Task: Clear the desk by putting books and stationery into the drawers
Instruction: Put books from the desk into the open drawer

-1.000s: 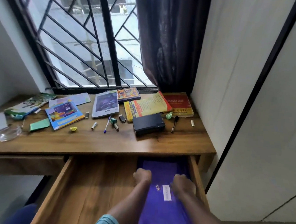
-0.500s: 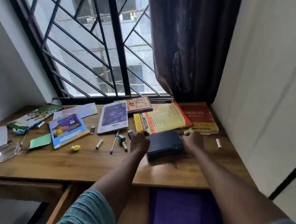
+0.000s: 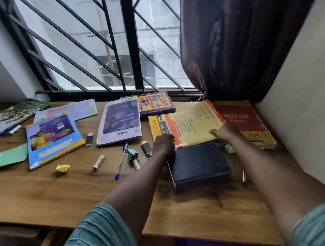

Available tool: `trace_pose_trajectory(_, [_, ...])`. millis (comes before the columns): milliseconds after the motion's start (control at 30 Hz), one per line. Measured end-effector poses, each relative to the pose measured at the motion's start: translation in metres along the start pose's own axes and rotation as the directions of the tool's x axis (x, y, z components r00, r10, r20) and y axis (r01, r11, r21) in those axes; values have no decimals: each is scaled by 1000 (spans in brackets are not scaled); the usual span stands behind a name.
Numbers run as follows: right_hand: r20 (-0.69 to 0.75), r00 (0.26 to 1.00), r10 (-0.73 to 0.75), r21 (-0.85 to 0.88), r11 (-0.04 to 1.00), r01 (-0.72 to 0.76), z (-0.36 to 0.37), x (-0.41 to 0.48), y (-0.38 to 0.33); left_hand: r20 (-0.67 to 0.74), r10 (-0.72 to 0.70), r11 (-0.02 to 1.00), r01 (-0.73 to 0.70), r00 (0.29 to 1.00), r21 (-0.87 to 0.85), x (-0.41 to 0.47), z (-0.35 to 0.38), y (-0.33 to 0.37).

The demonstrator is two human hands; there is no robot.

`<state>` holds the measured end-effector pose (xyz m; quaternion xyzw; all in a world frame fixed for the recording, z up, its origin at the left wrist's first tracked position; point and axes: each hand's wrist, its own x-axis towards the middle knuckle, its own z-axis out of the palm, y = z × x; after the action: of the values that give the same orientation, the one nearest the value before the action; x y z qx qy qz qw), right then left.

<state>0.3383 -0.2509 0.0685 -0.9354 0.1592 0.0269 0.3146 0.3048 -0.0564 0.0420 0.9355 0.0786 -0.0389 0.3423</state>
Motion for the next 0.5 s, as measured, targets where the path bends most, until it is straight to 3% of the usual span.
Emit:
trace_pose_trajectory(100, [-26,998,64,73,995,-62,-2,13,-3,-49,7,1000,-7,999,13,7,2,-10])
trace_pose_trajectory(233, [107,984,143,315,934,-170,-17,22,-16,-51,18,999,-16,999,37,9,-3,-14])
trace_pose_trajectory(400, [92,992,87,446,887,-119,-47,13,-43,-3,13,1000,-13,1000,10,10,-11,-7])
trace_pose_trajectory(500, [-17,999,48,481,876,-34,-62,-5,-68,-18,69,998,-69,997,-2,-1,-17,2])
